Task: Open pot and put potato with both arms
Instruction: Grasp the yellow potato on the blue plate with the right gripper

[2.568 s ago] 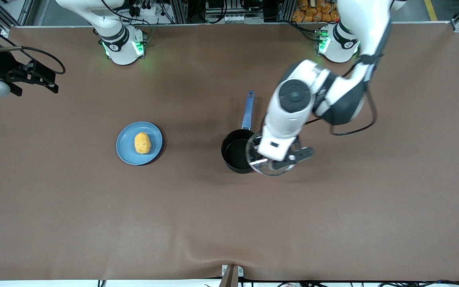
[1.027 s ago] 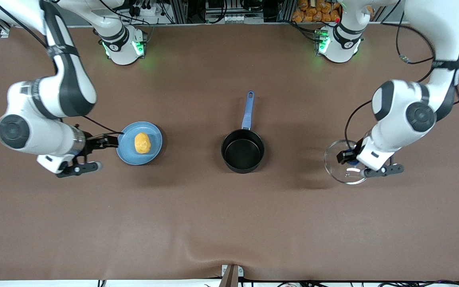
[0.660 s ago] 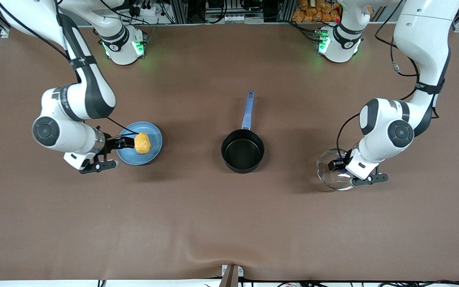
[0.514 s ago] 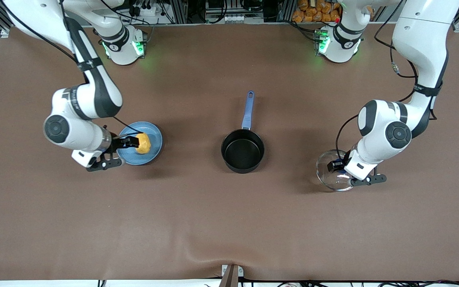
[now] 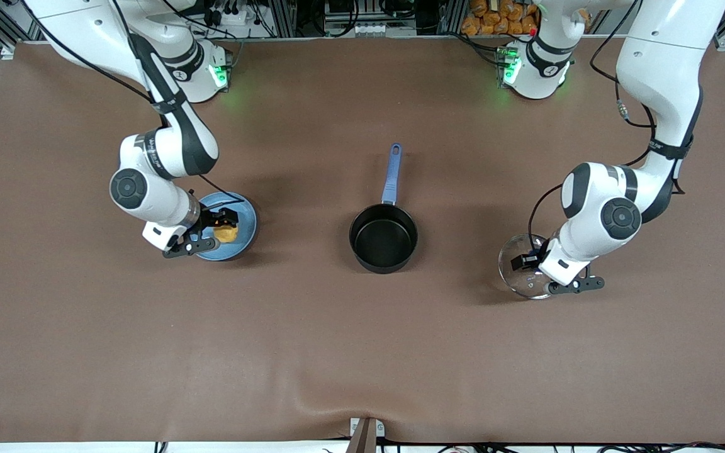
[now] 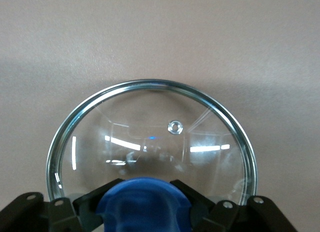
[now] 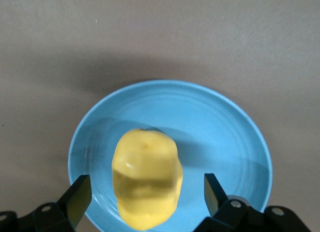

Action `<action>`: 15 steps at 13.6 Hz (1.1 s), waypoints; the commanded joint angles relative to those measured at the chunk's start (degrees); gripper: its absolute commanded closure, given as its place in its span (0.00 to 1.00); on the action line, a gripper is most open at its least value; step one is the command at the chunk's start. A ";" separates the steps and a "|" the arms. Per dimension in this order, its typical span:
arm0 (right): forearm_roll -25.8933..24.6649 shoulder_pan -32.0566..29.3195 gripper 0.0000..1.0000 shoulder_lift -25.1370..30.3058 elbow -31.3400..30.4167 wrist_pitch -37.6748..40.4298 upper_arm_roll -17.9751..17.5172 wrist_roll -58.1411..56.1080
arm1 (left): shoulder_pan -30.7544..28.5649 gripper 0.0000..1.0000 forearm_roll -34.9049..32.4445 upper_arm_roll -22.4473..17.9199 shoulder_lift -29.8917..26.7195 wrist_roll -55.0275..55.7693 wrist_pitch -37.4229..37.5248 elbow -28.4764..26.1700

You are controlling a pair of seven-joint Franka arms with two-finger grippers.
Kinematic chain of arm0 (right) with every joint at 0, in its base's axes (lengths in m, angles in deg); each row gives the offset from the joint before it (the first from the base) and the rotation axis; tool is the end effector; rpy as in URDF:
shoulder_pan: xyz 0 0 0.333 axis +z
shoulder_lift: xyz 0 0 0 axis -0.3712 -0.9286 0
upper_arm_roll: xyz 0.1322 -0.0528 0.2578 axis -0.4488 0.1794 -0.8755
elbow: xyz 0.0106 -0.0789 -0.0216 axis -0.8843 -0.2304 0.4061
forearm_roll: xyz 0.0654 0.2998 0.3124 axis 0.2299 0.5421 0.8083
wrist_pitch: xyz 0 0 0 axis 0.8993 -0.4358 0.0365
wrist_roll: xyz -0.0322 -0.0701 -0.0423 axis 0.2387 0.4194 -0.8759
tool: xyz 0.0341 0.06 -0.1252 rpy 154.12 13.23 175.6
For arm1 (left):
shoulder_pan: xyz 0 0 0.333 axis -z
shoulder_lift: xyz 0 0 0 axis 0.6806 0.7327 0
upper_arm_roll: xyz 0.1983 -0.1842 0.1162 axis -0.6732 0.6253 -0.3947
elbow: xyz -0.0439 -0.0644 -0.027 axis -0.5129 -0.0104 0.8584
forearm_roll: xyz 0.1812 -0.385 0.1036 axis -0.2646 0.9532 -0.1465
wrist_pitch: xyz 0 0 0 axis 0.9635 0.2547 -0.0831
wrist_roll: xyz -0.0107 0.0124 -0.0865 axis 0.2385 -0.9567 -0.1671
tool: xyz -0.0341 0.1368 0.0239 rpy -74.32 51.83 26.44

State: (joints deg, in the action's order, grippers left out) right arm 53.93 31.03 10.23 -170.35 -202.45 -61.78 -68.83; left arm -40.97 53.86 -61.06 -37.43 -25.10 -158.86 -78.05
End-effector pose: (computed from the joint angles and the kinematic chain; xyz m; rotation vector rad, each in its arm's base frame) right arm 0.5419 0.1404 0.1315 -3.0326 -0.2977 0.1975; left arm 0.6290 -0.1127 0.1264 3.0858 0.1816 -0.0187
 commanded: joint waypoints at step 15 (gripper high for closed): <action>0.87 2.00 1.00 -1.27 11.22 12.28 0.22 1.72 | 0.28 0.19 -1.12 -0.13 -4.34 0.01 3.45 1.27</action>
State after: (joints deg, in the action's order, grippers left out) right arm 53.95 31.79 8.69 -165.77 -196.99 -61.82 -68.67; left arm -40.82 53.82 -61.03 -37.44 -25.10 -159.25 -76.67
